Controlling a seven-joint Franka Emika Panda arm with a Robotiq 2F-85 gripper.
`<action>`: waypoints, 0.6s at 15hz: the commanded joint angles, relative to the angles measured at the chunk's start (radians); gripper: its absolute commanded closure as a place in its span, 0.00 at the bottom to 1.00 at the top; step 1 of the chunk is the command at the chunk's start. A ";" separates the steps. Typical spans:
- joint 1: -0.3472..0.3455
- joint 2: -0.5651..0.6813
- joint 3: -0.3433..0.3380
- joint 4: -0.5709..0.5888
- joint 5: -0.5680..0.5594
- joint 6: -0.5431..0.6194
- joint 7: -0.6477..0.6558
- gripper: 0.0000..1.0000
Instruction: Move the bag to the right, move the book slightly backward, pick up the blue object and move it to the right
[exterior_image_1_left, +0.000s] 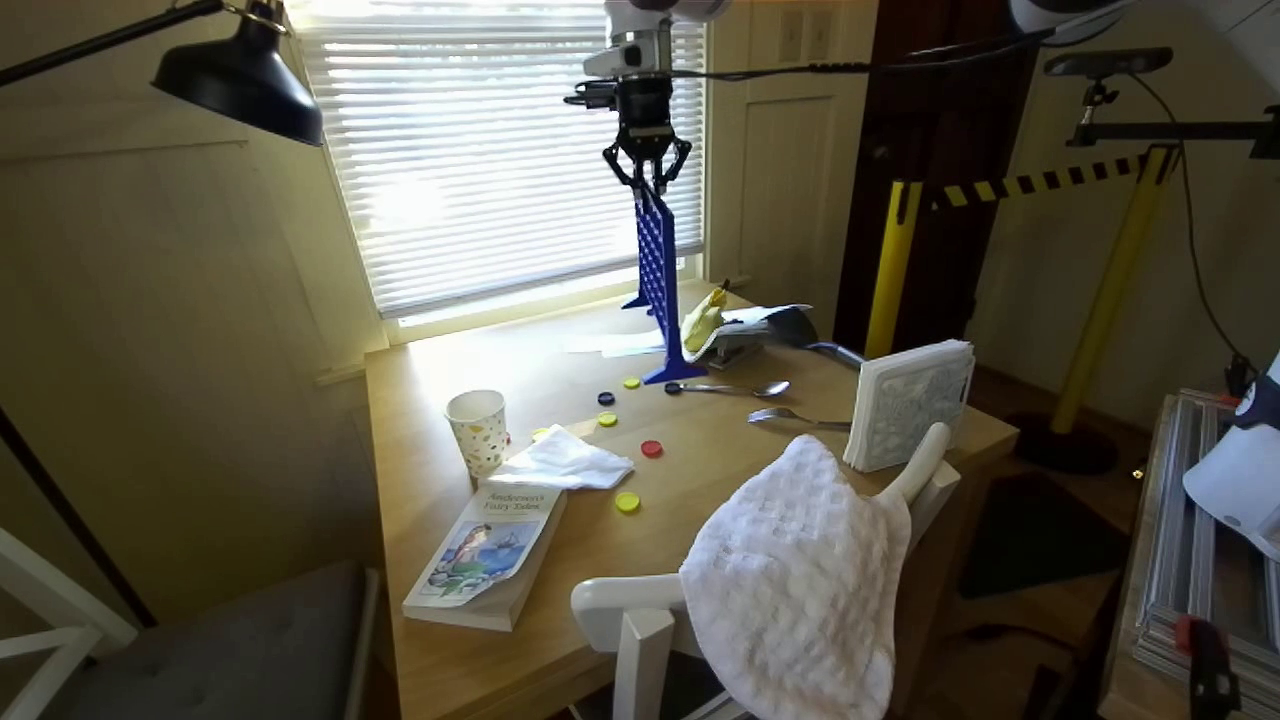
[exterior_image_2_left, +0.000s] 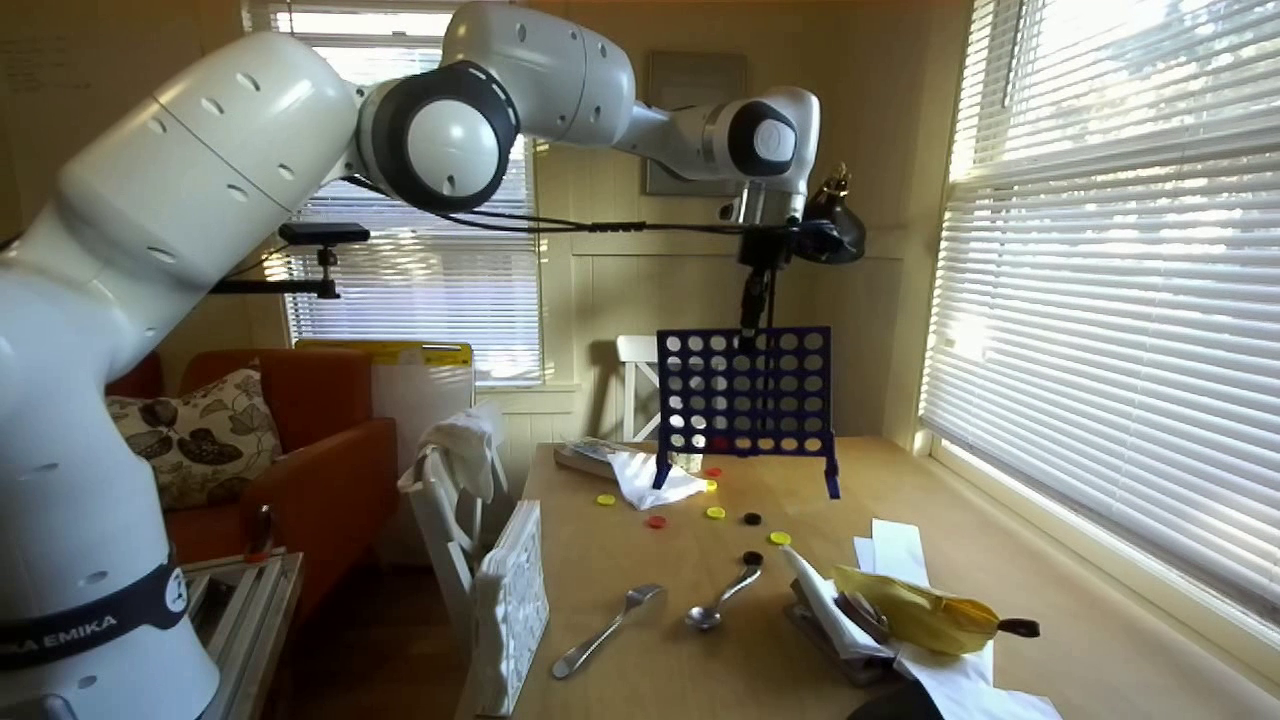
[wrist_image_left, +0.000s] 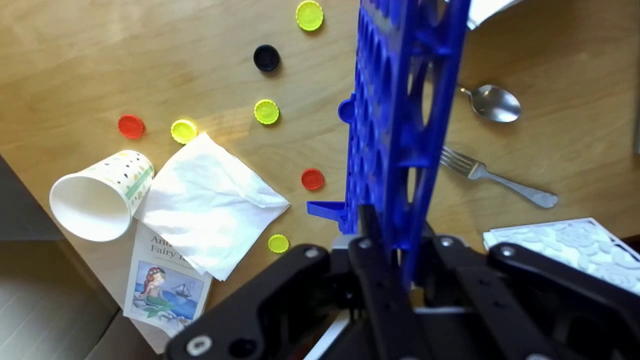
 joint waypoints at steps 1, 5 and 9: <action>-0.047 -0.015 0.042 -0.037 0.021 0.042 -0.195 0.96; -0.090 -0.020 0.069 -0.068 0.018 0.016 -0.393 0.96; -0.168 -0.015 0.256 -0.122 -0.115 0.000 -0.437 0.96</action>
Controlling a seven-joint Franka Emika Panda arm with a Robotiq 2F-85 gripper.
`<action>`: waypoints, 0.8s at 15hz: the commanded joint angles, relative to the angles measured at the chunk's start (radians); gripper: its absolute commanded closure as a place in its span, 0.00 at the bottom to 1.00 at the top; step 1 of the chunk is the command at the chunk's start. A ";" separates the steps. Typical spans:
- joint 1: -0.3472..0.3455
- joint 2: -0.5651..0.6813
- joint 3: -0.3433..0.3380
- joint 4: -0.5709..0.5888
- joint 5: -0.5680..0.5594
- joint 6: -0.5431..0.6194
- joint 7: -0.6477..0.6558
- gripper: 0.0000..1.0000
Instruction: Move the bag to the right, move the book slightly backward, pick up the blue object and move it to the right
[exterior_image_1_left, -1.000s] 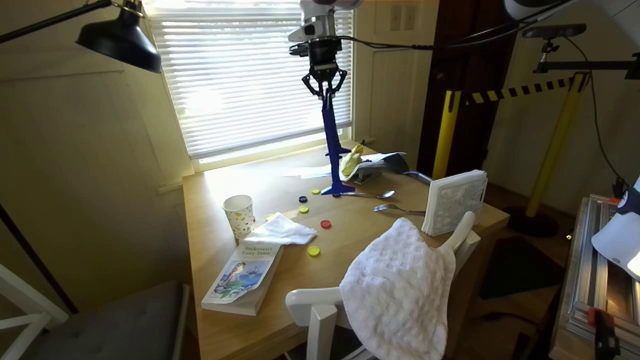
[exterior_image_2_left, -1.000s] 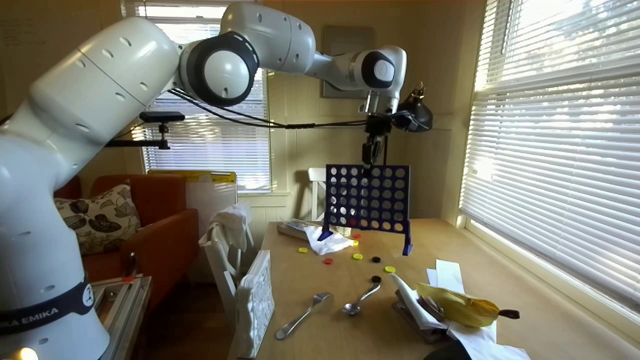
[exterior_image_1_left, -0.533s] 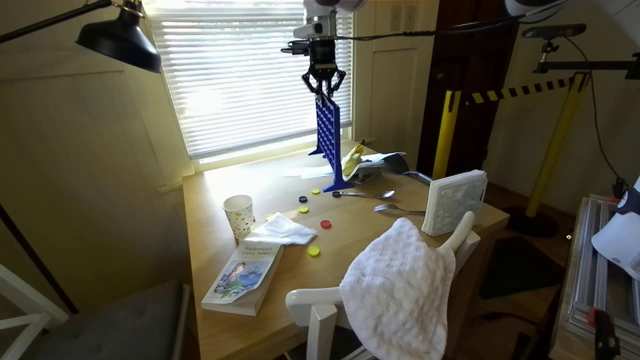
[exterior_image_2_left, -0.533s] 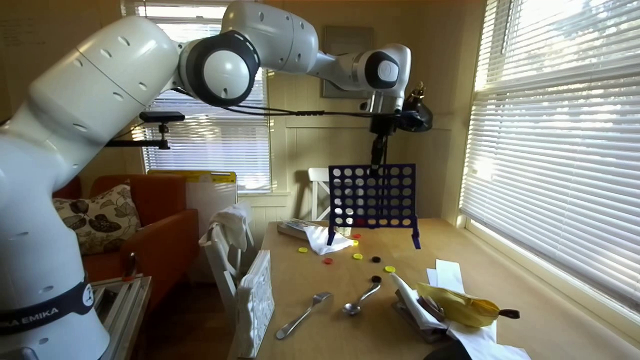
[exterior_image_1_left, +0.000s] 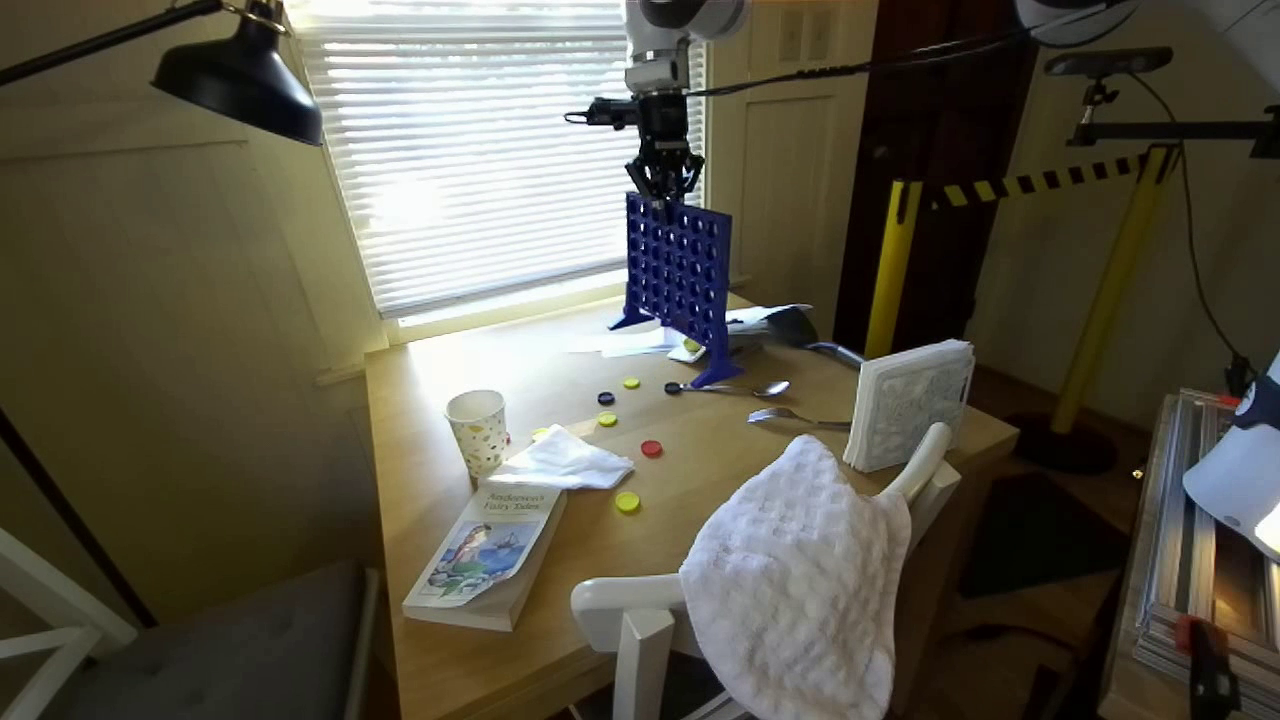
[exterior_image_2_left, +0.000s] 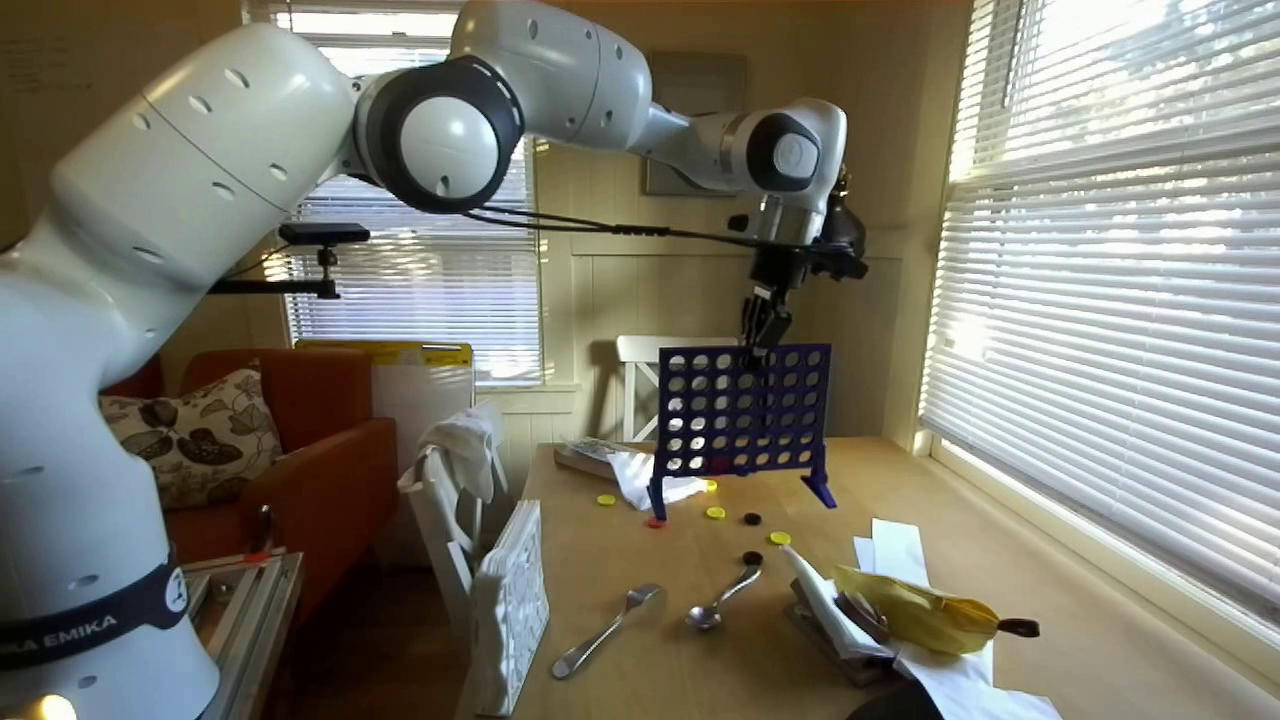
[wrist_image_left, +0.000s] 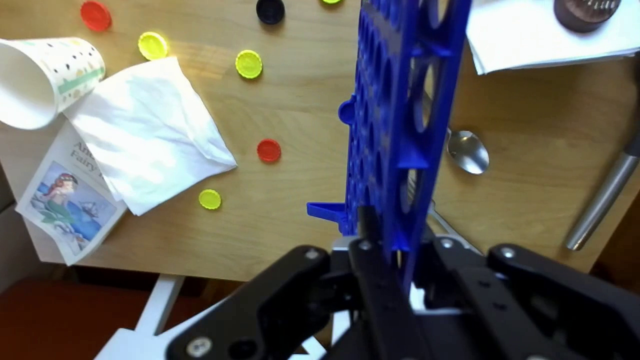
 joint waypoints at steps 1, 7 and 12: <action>-0.125 -0.006 0.239 -0.071 -0.170 0.009 0.002 0.96; -0.081 -0.026 0.073 -0.132 -0.188 0.089 0.029 0.96; -0.070 -0.015 0.047 -0.153 -0.205 0.144 0.036 0.96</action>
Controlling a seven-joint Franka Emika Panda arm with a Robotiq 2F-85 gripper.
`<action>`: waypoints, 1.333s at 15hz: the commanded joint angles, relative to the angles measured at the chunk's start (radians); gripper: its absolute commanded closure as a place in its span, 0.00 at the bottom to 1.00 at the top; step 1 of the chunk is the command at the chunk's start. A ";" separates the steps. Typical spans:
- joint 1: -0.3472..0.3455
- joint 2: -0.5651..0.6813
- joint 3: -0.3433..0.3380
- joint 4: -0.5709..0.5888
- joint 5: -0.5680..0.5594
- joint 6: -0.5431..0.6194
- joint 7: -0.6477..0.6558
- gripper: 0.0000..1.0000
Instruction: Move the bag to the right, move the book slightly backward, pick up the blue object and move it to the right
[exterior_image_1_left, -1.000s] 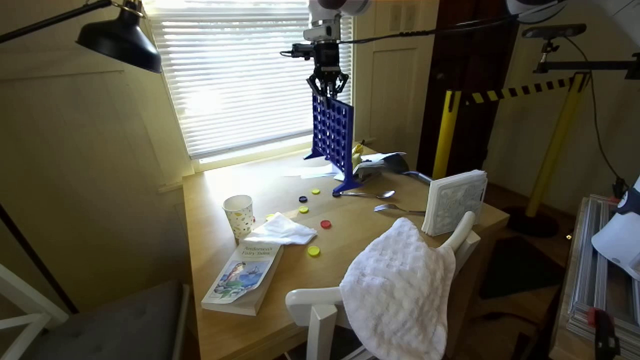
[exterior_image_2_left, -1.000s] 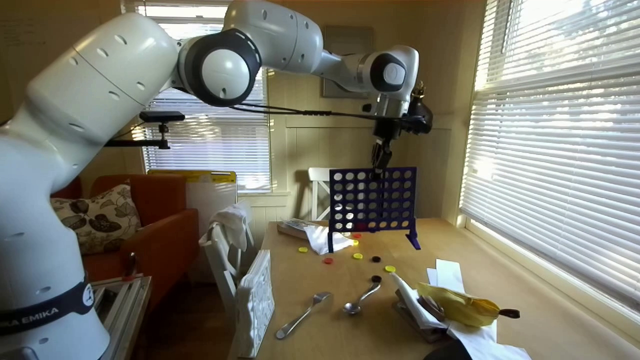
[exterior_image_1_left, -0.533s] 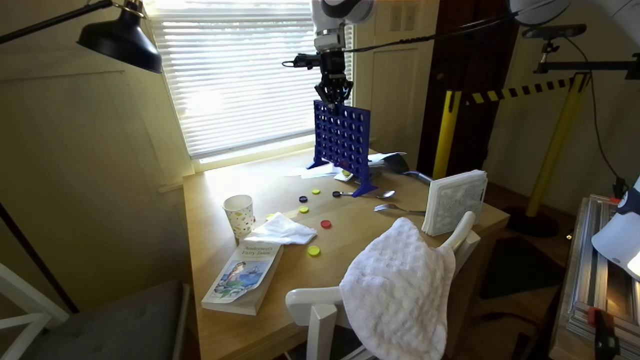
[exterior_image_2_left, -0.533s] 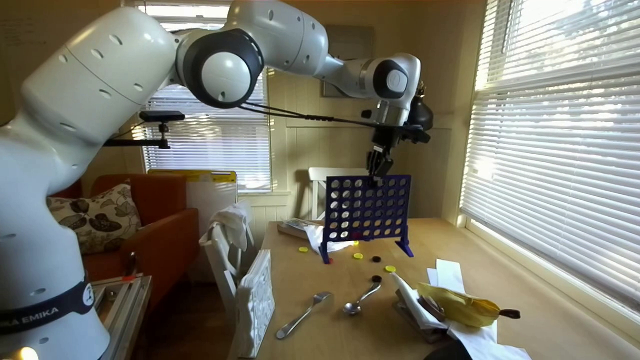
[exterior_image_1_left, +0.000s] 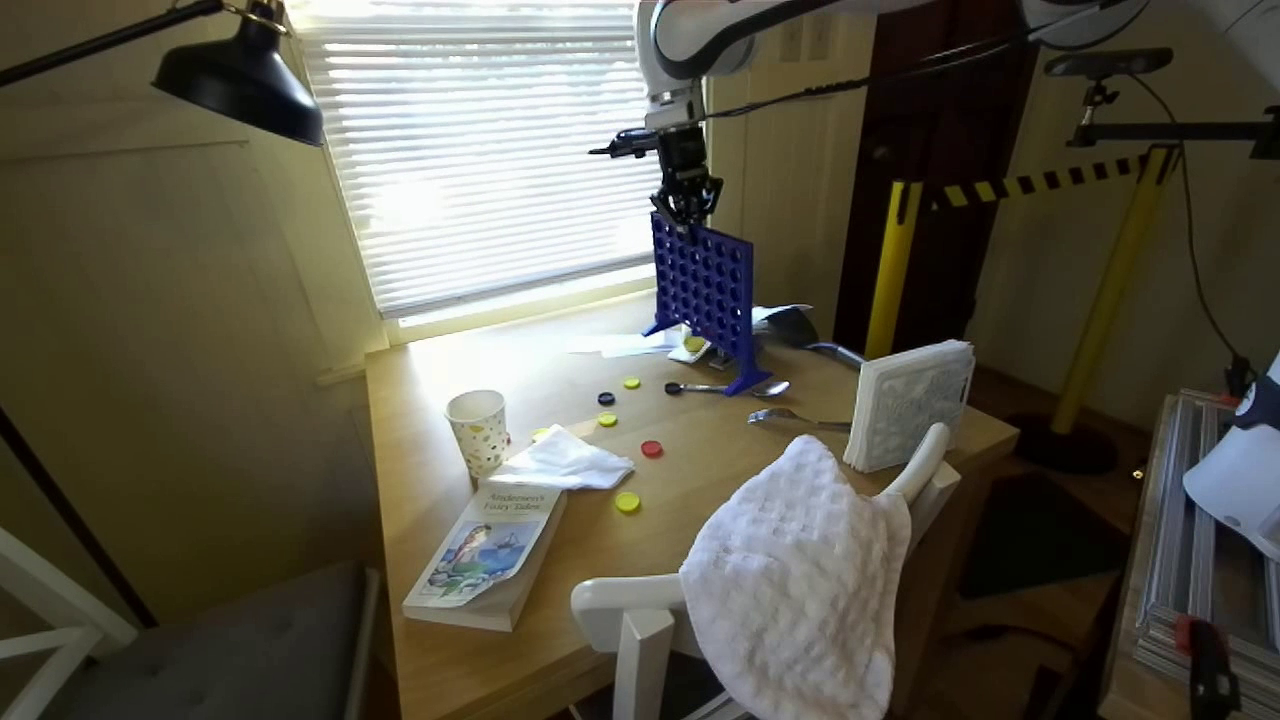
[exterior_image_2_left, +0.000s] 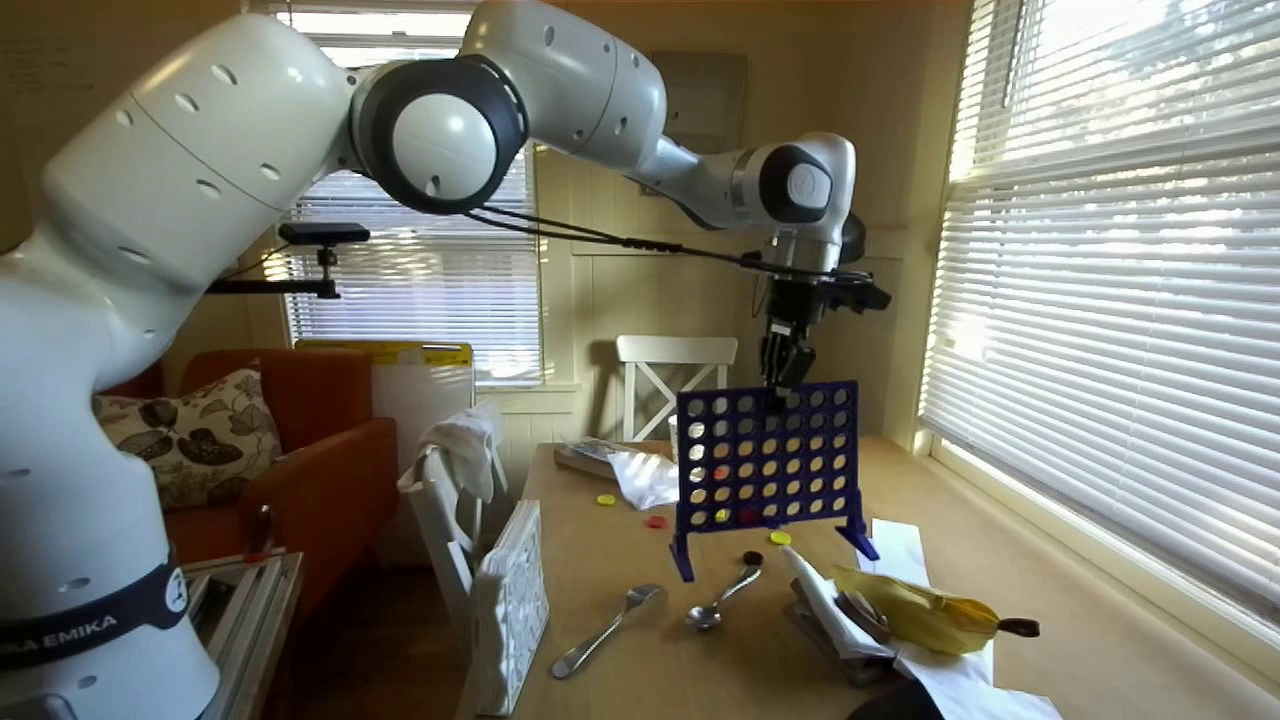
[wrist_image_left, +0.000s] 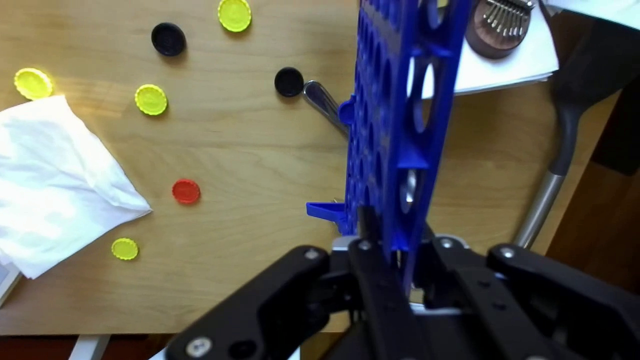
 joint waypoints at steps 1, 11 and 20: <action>0.061 -0.029 -0.098 -0.039 0.034 0.076 -0.016 0.96; 0.084 -0.032 -0.164 -0.087 0.183 0.206 0.057 0.96; 0.053 -0.051 -0.160 -0.147 0.296 0.222 -0.006 0.96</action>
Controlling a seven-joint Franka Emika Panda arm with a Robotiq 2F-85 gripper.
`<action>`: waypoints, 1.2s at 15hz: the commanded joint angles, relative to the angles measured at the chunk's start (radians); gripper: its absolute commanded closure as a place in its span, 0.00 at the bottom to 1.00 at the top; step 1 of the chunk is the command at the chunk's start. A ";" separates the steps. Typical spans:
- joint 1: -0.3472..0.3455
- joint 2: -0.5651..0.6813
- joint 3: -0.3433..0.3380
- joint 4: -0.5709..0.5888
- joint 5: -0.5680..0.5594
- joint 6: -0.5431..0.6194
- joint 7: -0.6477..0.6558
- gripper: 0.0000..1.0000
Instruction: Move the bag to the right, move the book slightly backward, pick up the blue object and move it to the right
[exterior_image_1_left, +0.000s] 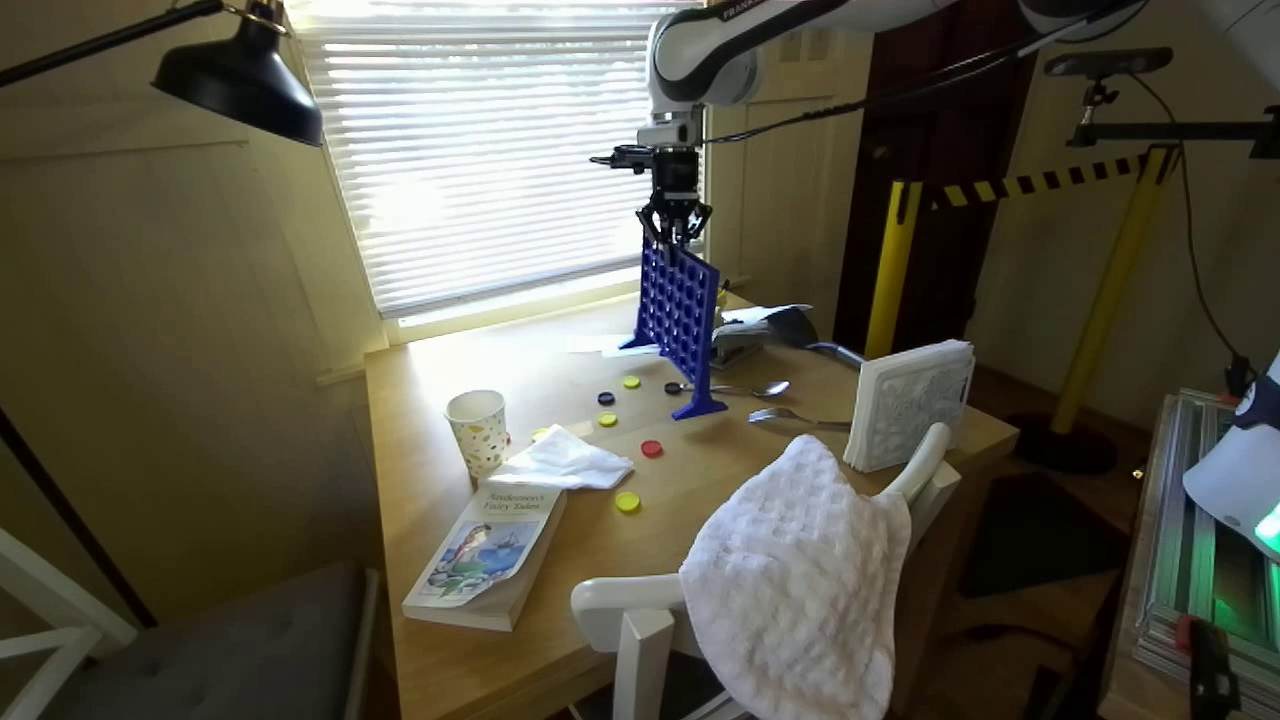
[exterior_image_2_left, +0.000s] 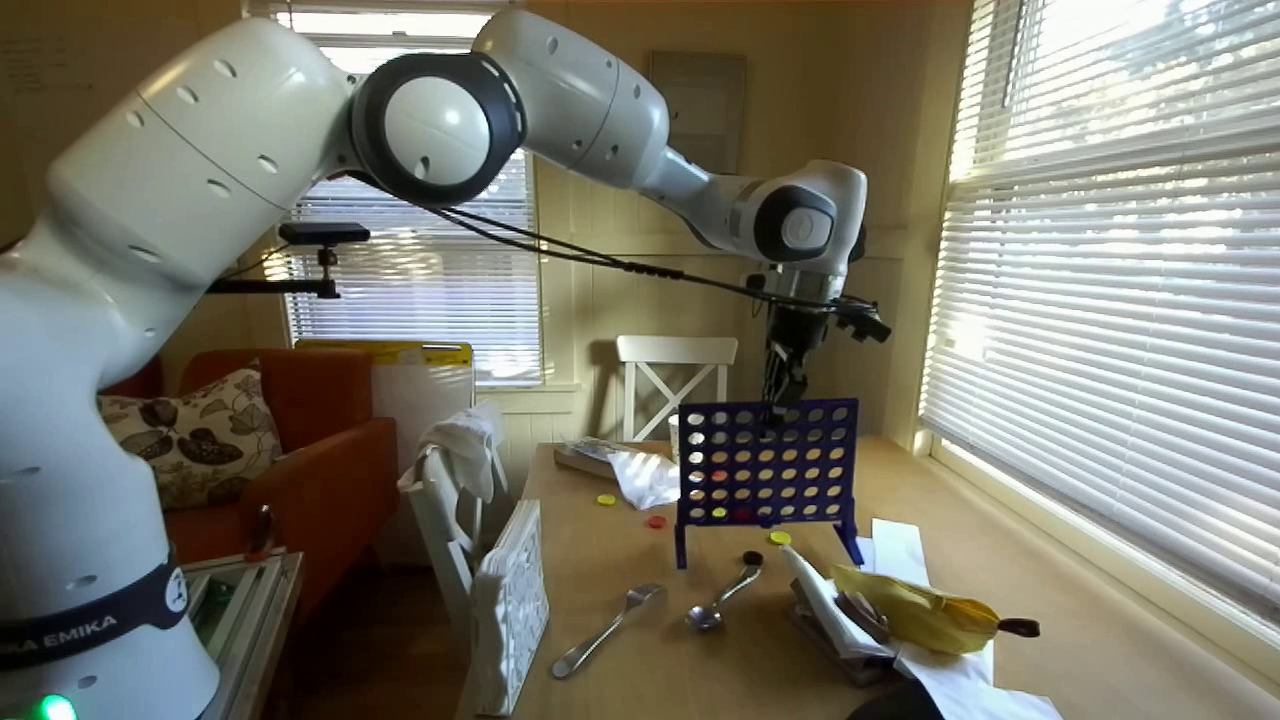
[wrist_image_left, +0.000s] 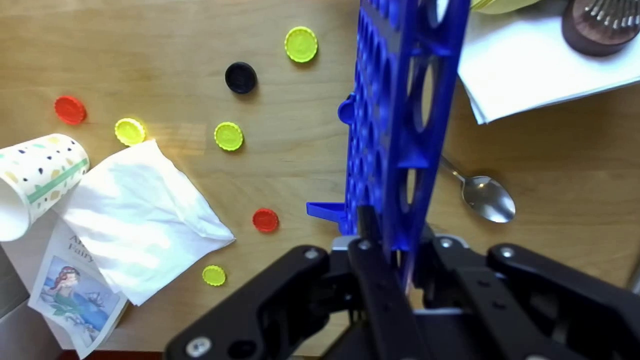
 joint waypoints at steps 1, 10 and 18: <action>-0.009 -0.044 -0.008 -0.063 0.027 0.025 -0.034 0.96; 0.011 -0.051 -0.026 -0.068 0.007 0.008 0.004 0.23; 0.115 -0.212 -0.045 -0.083 -0.037 0.055 0.154 0.00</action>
